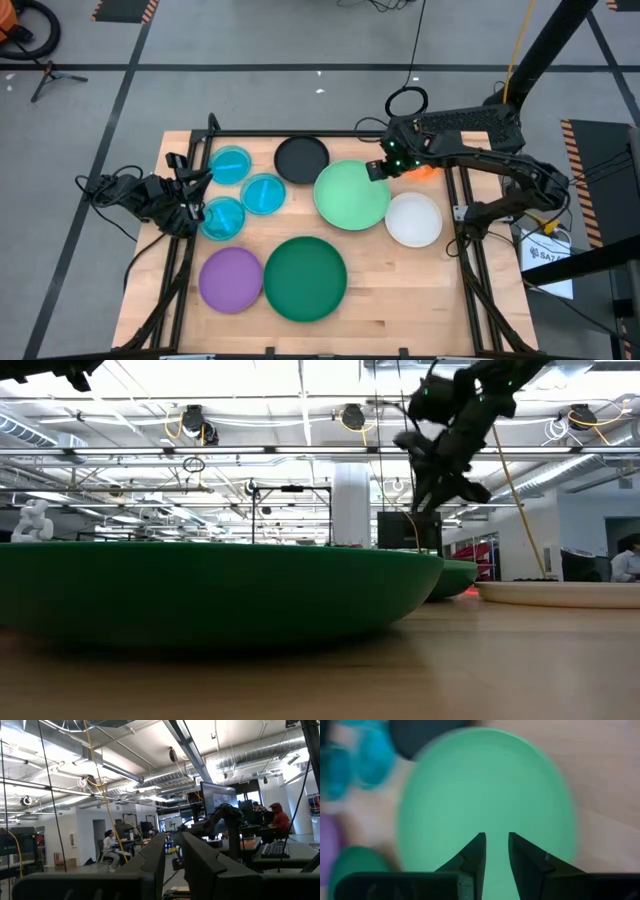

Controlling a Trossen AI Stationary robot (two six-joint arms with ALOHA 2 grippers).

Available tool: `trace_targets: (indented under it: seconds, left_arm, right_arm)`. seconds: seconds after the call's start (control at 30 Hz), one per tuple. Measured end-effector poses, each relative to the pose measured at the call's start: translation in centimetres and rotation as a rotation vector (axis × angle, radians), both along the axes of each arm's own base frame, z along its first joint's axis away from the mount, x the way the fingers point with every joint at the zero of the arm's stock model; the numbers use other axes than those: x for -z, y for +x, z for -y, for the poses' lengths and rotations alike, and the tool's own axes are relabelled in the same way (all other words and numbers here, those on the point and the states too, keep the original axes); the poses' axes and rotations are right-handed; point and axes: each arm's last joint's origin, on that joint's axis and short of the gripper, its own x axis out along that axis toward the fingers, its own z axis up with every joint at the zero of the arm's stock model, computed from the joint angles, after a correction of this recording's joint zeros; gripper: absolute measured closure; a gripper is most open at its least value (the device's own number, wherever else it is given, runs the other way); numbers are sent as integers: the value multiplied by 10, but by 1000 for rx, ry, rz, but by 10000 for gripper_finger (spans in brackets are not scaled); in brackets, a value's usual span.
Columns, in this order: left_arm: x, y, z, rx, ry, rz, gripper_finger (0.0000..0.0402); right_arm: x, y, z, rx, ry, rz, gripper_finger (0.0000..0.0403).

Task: Stack plastic plates
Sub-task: Stack the light green plate on the dark green plate

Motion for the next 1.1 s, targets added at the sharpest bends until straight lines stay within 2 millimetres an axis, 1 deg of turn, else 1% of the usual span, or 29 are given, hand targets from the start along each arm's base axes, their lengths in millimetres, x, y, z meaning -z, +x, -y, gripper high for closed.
trace_targets:
  seconds: [0.27,0.37,0.43,0.57,0.7,0.87,0.97,1.1]
  left_arm:
    - [0,0,0,0,0,0,330]
    - [0,0,0,0,0,0,330]
    - [0,0,0,0,-2,1,330]
    - [0,0,0,2,-4,2,330]
    - [0,0,0,2,-4,1,330]
    - [0,0,0,2,-4,1,330]
    - [0,0,0,2,-4,1,330]
    - [0,0,0,2,-4,1,330]
  right_arm:
    - [-17,42,-46,-122,-39,277,324]
    - [-18,54,-63,-146,-81,327,324]
    - [-15,60,-72,-163,-123,326,325]
    - [-2,70,-85,-196,-261,251,336]
    - [17,83,-94,-302,-393,181,350]
    - [41,106,-107,-457,-502,201,368]
    - [57,116,-113,-516,-540,201,380]
    - [76,123,-116,-547,-546,172,397]
